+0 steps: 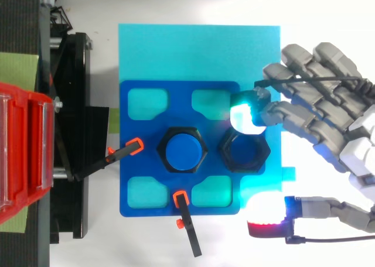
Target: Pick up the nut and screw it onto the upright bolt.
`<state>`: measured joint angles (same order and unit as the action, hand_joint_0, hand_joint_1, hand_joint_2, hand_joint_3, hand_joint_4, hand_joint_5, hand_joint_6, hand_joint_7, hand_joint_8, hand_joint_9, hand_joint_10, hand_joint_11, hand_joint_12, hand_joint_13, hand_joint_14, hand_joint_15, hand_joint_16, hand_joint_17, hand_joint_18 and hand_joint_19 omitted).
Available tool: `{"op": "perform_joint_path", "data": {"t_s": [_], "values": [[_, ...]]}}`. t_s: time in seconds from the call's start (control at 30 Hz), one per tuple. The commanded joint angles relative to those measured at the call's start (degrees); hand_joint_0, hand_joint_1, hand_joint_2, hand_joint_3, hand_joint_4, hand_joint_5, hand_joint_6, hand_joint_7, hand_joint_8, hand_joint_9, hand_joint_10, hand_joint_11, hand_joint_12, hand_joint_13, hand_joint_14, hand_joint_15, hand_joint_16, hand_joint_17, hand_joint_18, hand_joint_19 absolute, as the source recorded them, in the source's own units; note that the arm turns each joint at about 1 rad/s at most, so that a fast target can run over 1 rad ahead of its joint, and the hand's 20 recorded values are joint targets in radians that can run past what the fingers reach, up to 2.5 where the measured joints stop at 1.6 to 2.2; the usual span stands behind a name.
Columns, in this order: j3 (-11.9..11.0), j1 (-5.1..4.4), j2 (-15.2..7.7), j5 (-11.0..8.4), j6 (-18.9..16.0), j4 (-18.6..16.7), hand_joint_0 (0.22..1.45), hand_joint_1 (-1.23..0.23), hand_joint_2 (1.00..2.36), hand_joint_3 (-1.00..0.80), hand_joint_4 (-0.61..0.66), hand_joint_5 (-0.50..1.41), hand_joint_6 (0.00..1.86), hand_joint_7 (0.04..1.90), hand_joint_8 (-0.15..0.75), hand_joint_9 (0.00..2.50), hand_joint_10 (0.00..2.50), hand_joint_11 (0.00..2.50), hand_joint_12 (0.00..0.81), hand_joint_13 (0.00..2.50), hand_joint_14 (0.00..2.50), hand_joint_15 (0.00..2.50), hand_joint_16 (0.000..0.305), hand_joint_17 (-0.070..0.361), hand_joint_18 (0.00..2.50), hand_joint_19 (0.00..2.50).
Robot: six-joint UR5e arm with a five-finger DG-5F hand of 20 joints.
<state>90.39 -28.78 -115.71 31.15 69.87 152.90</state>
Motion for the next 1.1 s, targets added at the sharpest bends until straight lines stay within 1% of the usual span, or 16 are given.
{"op": "perform_joint_path", "data": {"t_s": [0.0,0.07,0.17,0.23,0.3,0.47,0.53,0.6,0.77,0.87,1.07], "values": [[-0.1,-0.14,-0.2,0.22,0.3,0.0,0.34,-0.64,1.0,-0.5,0.24,-0.26,0.5,0.82,0.327,0.31,0.0,0.07,0.391,0.25,0.0,0.0,0.051,0.114,0.09,0.0],[-0.1,-0.14,-0.2,0.22,0.9,-0.1,0.34,-0.64,1.0,-0.5,0.24,-0.25,0.5,0.82,0.327,0.31,0.0,0.08,0.389,0.25,0.0,0.0,0.05,0.113,0.09,0.0],[-0.2,-0.14,-1.4,0.14,2.4,-0.1,0.34,-0.64,1.0,-0.5,0.24,-0.25,0.5,0.82,0.328,0.32,0.0,0.08,0.387,0.26,0.0,0.0,0.05,0.112,0.1,0.0],[-0.2,-0.14,-1.4,0.31,2.6,-0.1,0.34,-0.63,1.0,-0.5,0.24,-0.25,0.5,0.82,0.326,0.33,0.0,0.08,0.386,0.27,0.0,0.0,0.049,0.111,0.1,0.0],[-0.3,0.13,-1.4,0.4,2.6,0.0,0.35,-0.63,1.0,-0.5,0.26,-0.24,0.5,0.83,0.331,0.34,0.0,0.09,0.383,0.28,0.0,0.0,0.049,0.11,0.11,0.0],[-0.3,0.13,-1.4,0.05,2.6,0.9,0.35,-0.62,1.0,-0.5,0.26,-0.23,0.5,0.84,0.334,0.37,0.0,0.1,0.377,0.29,0.0,0.0,0.048,0.108,0.12,0.0],[-0.2,0.13,-1.4,-0.39,2.6,0.9,0.35,-0.61,1.0,-0.5,0.26,-0.23,0.5,0.84,0.333,0.37,0.0,0.1,0.376,0.29,0.0,0.0,0.048,0.107,0.13,0.0],[-0.2,0.39,-1.4,-0.57,2.6,0.8,0.36,-0.62,1.0,-0.5,0.27,-0.22,0.5,0.85,0.336,0.38,0.0,0.1,0.374,0.3,0.0,0.0,0.047,0.107,0.14,0.0],[-0.2,0.39,-1.4,-0.57,2.6,1.0,0.36,-0.62,1.0,-0.5,0.27,-0.21,0.5,0.85,0.339,0.39,0.01,0.11,0.375,0.31,0.0,0.0,0.047,0.105,0.16,0.0],[-0.2,0.39,-1.4,-0.21,2.6,1.0,0.36,-0.62,1.0,-0.5,0.28,-0.21,0.5,0.86,0.339,0.4,0.0,0.11,0.373,0.32,0.0,0.0,0.046,0.104,0.17,0.0],[-0.3,0.39,-1.4,0.05,3.6,1.1,0.37,-0.63,1.0,-0.5,0.28,-0.21,0.5,0.86,0.337,0.4,0.0,0.1,0.365,0.33,0.0,0.0,0.045,0.102,0.18,0.0]]}}
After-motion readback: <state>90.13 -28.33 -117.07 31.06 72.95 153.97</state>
